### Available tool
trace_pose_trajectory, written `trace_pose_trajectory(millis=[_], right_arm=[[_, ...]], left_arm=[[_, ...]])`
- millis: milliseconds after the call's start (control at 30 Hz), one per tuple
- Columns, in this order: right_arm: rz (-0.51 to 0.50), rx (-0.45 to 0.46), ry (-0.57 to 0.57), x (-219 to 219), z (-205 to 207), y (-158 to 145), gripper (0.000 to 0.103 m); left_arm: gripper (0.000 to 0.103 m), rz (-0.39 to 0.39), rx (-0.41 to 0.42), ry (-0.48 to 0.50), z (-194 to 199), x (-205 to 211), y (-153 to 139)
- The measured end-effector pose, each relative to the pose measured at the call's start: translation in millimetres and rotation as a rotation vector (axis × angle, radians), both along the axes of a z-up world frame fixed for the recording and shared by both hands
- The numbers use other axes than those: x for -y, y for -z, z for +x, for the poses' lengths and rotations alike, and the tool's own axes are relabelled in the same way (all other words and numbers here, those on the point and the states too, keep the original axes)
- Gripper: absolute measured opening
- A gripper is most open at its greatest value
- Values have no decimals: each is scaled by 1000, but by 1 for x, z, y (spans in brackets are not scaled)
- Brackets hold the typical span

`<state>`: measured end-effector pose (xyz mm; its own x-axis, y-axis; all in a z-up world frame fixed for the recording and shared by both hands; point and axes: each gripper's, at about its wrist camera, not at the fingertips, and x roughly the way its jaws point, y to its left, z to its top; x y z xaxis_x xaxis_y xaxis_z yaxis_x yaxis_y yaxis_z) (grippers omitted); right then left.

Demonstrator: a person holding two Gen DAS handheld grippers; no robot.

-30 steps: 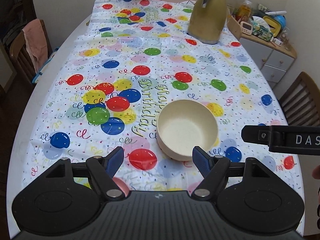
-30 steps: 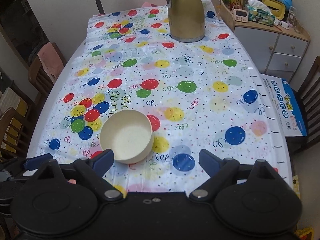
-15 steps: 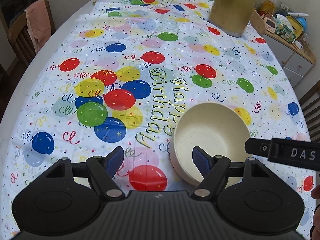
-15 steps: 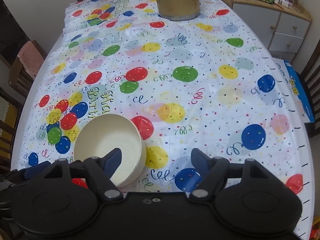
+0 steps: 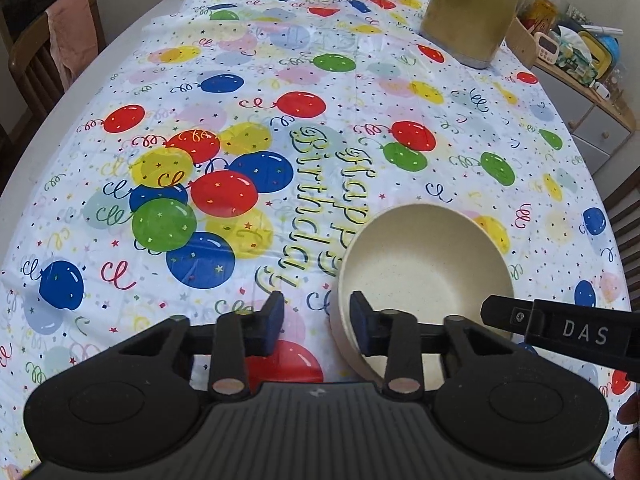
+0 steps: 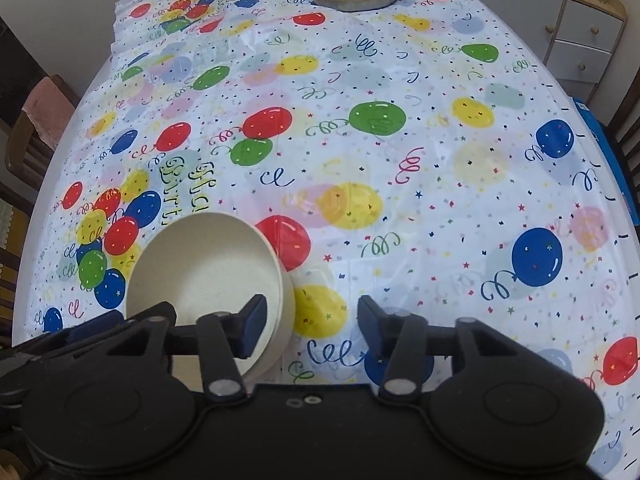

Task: Organize plates and bowls
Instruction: 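Grip the cream bowl rim with both grippers, then lift the cream bowl with both grippers and carry it toward the stack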

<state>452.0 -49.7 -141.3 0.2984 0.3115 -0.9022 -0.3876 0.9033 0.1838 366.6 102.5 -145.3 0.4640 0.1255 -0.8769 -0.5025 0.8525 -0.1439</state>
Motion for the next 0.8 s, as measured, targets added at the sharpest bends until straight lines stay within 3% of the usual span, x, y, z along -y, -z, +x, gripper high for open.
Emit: trace_pose_trajectory(millis=[233, 333, 800], right_arm=[[39, -26, -12, 0, -3, -3, 15], [43, -22, -26, -2, -7, -6, 6], [17, -31, -39, 18, -36, -32, 6]], left_arm=[[10, -42, 13, 14, -1, 4, -3], [8, -42, 12, 25, -4, 8, -8], [8, -76, -12, 82, -40, 31, -36]])
